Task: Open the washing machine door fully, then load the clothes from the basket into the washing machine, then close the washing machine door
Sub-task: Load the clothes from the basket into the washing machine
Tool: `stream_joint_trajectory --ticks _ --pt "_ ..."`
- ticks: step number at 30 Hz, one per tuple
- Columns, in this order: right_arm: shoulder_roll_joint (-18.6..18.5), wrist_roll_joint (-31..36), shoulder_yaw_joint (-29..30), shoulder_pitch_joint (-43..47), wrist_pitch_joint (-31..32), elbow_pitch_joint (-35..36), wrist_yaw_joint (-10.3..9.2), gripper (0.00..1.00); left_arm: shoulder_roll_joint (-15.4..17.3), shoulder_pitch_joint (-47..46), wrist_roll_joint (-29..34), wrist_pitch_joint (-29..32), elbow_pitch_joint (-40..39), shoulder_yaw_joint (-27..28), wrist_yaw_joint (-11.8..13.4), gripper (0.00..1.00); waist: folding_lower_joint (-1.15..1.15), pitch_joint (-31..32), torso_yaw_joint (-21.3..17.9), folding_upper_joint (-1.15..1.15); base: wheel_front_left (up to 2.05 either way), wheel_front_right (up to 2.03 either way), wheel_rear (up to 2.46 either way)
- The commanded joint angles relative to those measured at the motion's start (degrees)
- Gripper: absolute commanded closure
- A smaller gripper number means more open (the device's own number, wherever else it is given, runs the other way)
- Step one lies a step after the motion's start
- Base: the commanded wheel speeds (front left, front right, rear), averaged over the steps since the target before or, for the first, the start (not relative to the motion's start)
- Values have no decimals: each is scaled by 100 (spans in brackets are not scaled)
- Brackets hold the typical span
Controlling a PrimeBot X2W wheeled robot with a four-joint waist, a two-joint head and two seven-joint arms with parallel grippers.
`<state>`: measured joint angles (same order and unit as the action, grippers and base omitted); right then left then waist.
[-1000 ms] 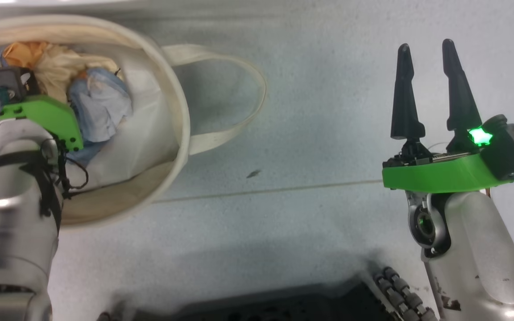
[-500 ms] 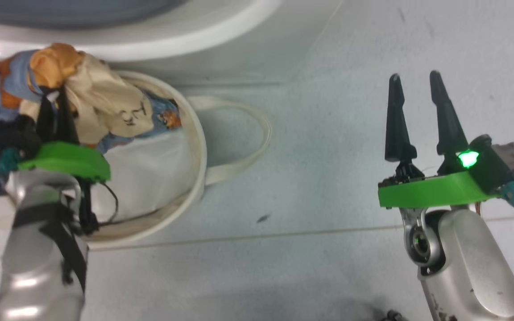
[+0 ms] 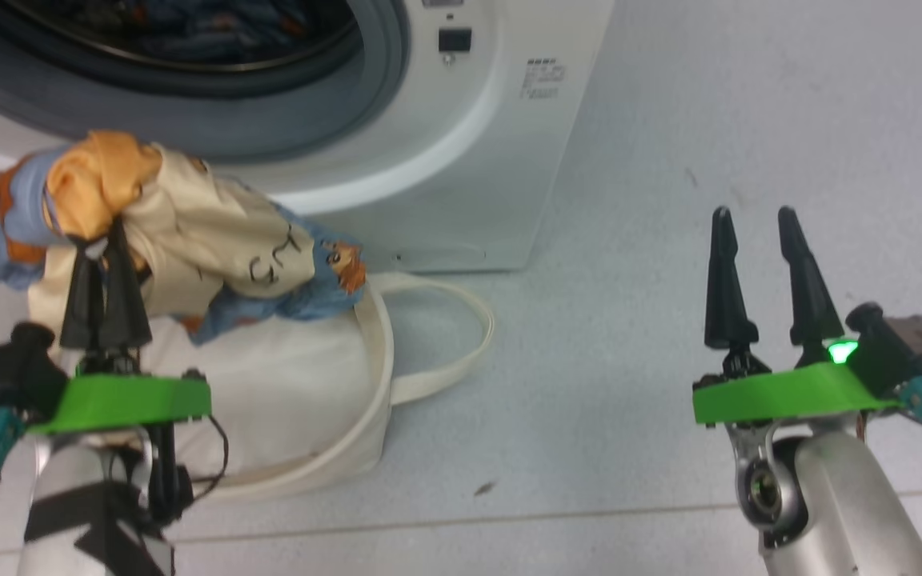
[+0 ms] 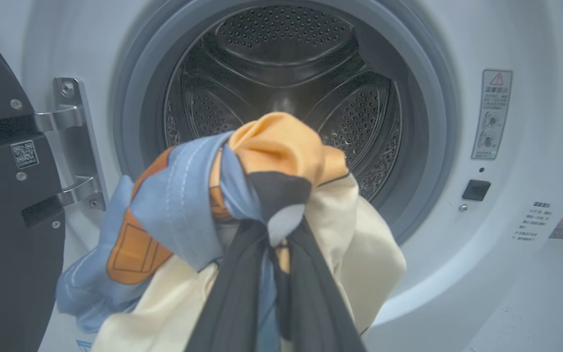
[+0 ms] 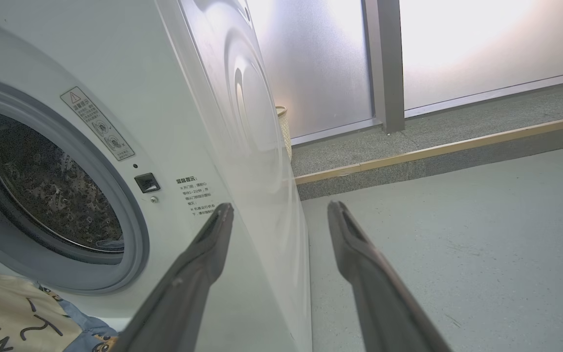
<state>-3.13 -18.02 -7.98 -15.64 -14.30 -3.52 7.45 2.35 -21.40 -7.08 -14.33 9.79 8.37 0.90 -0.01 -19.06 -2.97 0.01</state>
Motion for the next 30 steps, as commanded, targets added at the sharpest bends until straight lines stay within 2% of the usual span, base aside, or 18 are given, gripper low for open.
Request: stream_joint_trajectory --ticks 1,7,12,22,30 --pt "25 -49 -100 106 -70 142 3 0 74 112 12 -66 -307 183 -37 100 1 303 -1 -1 0 0 0" --pt "25 -92 -112 307 -70 118 3 0 56 587 -311 -66 -702 132 59 100 1 697 -47 -1 0 0 0" --pt "25 -95 -181 389 -70 106 3 0 55 775 -351 -66 -844 52 122 100 1 810 -88 -1 0 0 0" --pt "25 -115 -232 333 -70 129 3 0 54 648 -410 -66 -868 138 153 100 1 633 -188 -1 0 0 0" --pt "25 -106 -245 152 -70 233 3 0 54 26 -246 -67 -763 172 29 100 1 111 -312 -1 0 0 0"
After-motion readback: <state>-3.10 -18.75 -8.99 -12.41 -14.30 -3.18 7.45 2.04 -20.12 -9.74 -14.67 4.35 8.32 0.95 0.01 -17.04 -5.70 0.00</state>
